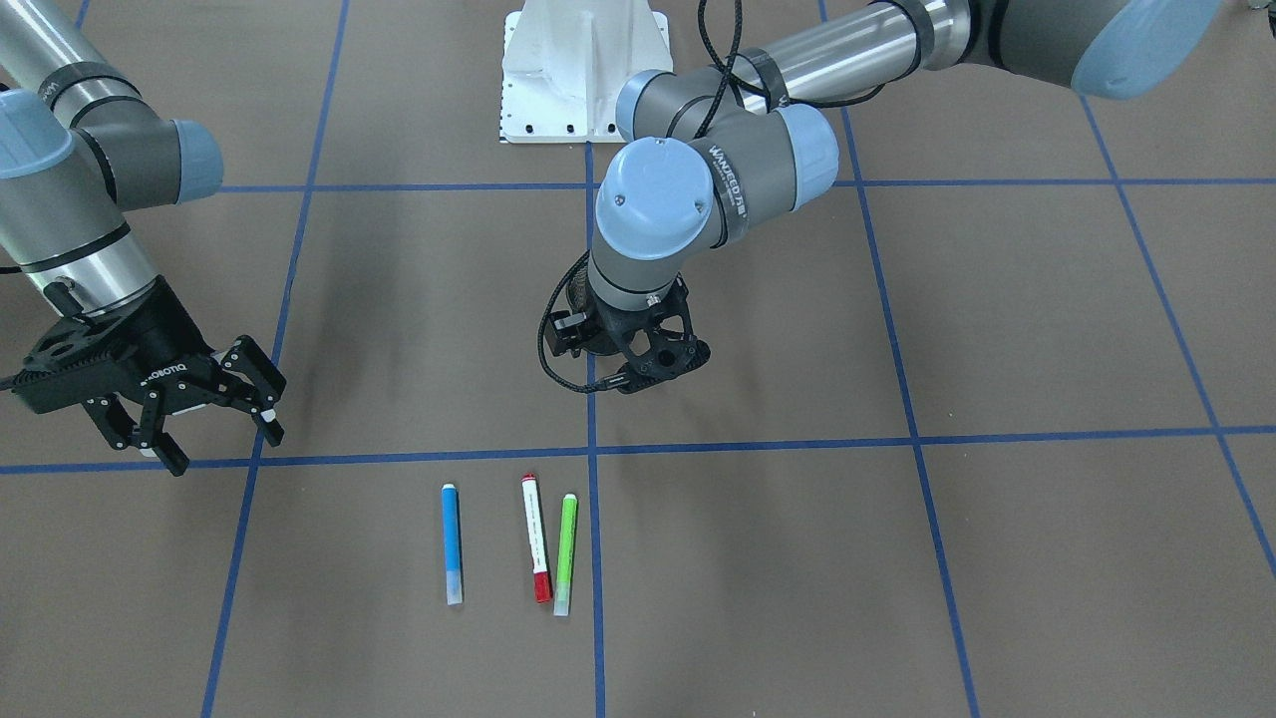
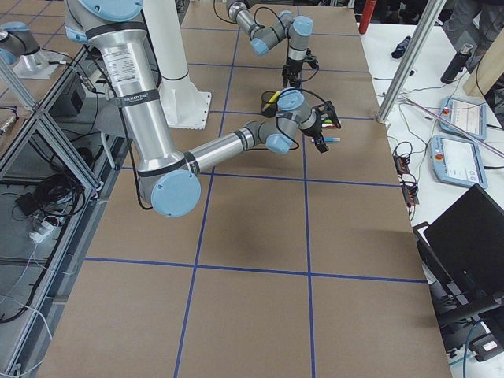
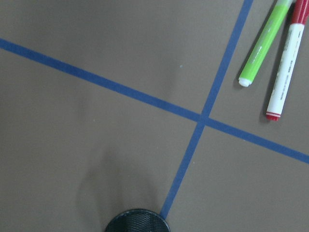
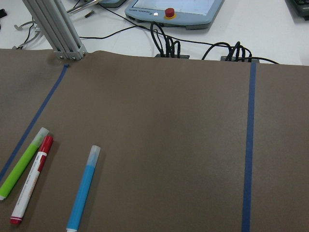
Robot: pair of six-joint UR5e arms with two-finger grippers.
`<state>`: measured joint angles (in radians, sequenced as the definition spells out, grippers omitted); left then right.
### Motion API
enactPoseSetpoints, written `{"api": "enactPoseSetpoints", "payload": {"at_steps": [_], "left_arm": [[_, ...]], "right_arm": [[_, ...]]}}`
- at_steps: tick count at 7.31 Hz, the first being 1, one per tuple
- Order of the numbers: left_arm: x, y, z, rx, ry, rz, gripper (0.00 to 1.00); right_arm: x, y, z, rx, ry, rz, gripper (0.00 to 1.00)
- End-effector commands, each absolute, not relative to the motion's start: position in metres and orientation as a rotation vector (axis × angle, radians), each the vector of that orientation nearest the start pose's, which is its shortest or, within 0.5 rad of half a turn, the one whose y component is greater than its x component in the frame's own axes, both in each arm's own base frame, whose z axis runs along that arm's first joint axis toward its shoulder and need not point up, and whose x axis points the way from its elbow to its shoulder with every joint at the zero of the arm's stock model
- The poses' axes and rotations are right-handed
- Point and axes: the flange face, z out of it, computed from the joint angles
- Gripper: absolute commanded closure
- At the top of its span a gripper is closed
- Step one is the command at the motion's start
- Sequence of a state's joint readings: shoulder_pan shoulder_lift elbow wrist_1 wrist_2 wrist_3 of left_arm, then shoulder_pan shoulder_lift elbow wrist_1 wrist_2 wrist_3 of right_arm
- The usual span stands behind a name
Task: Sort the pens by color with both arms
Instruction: 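Grasp the yellow highlighter in the cup with the left gripper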
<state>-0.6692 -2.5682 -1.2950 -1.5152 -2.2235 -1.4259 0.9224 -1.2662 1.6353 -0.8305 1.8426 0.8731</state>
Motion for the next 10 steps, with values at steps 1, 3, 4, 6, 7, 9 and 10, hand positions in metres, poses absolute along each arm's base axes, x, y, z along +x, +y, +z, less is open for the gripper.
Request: {"api": "enactPoseSetpoints", "payload": {"at_steps": [1, 3, 4, 6, 7, 9, 10], "left_arm": [[0.566, -0.535, 0.126, -0.381, 0.774, -0.220, 0.16], [0.565, -0.531, 0.129, -0.416, 0.787, -0.206, 0.21], [0.564, -0.532, 0.134, -0.418, 0.784, -0.209, 0.23], [0.562, -0.534, 0.139, -0.410, 0.783, -0.196, 0.25], [0.563, -0.534, 0.146, -0.411, 0.779, -0.197, 0.25], [0.562, -0.534, 0.147, -0.412, 0.777, -0.199, 0.46], [0.561, -0.533, 0.144, -0.408, 0.781, -0.199, 0.60]], "right_arm": [[-0.292, -0.561, 0.380, 0.628, -0.936, 0.050, 0.00], [-0.292, -0.561, 0.379, 0.632, -0.935, 0.050, 0.01], [-0.292, -0.561, 0.380, 0.631, -0.934, 0.052, 0.01], [-0.291, -0.562, 0.381, 0.634, -0.931, 0.064, 0.01], [-0.291, -0.562, 0.383, 0.632, -0.928, 0.063, 0.00], [-0.291, -0.561, 0.383, 0.633, -0.927, 0.062, 0.01], [-0.291, -0.561, 0.383, 0.635, -0.926, 0.059, 0.00]]}}
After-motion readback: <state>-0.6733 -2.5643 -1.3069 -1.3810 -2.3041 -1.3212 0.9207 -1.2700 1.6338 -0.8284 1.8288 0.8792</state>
